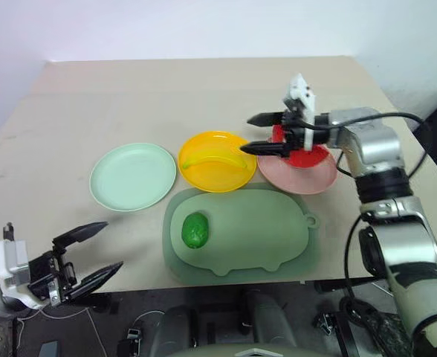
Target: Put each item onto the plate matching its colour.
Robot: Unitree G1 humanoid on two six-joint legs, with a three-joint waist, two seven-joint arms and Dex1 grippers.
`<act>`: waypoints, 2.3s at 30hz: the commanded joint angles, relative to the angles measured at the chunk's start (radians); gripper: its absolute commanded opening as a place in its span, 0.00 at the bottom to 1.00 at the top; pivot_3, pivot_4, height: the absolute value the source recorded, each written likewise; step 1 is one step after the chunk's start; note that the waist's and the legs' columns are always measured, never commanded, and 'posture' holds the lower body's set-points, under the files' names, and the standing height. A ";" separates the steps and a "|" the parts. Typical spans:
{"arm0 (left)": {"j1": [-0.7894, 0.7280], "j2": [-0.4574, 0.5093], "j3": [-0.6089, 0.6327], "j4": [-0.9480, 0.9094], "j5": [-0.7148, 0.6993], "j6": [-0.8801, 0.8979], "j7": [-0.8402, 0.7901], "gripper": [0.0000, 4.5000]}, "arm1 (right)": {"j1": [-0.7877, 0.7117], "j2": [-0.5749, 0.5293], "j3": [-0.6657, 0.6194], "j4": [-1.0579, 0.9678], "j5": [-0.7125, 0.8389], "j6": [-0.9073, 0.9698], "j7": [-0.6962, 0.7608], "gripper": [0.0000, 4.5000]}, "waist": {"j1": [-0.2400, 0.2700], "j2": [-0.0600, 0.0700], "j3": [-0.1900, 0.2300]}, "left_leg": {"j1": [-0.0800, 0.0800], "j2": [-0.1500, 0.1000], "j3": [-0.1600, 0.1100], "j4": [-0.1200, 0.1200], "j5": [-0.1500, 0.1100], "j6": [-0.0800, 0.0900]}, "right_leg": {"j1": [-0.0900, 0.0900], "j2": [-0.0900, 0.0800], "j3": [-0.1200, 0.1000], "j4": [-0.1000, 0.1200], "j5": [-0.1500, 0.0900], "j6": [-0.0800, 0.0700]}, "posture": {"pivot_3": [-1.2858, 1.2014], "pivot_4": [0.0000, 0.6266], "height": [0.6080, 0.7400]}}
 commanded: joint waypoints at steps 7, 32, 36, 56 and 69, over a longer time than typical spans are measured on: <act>-0.094 -0.021 -0.113 -0.210 -0.024 0.205 0.345 1.00 | 0.308 -0.243 -0.226 -0.250 0.199 0.031 0.090 0.99 | 0.022 0.000 0.000 | 0.014 -0.001 -0.001 0.000 0.000 -0.001 | 0.013 0.002 0.001 -0.001 -0.001 -0.002 | 0.52 0.24 0.97; -0.203 -0.027 -0.454 -0.557 0.104 0.726 1.002 1.00 | 0.786 -0.331 -0.433 -0.196 0.264 -0.406 0.237 0.99 | 0.018 -0.001 0.001 | 0.016 -0.002 0.001 -0.001 0.000 0.000 | 0.017 0.006 0.010 -0.001 -0.002 -0.003 | 0.52 0.24 0.97; -0.257 -0.055 -0.506 -0.542 0.123 0.760 1.033 1.00 | 0.804 -0.318 -0.423 -0.220 0.272 -0.408 0.210 0.99 | 0.017 -0.001 0.001 | 0.017 -0.002 0.001 -0.001 0.000 -0.001 | 0.017 0.007 0.011 -0.001 -0.002 -0.003 | 0.52 0.24 0.97; -0.395 -0.163 -0.626 -0.466 0.176 1.027 1.150 1.00 | 0.832 -0.289 -0.402 -0.313 0.304 -0.352 0.104 0.99 | 0.021 -0.001 0.001 | 0.017 -0.004 0.000 -0.001 0.001 -0.001 | 0.018 0.005 0.011 0.000 -0.002 -0.003 | 0.52 0.24 0.97; -0.414 -0.187 -0.620 -0.423 0.185 0.976 1.071 0.65 | 0.829 -0.284 -0.386 -0.322 0.305 -0.353 0.078 1.00 | 0.034 -0.001 0.000 | 0.017 -0.006 0.000 0.000 0.001 -0.001 | 0.018 0.004 0.012 0.000 -0.002 -0.002 | 0.52 0.24 0.97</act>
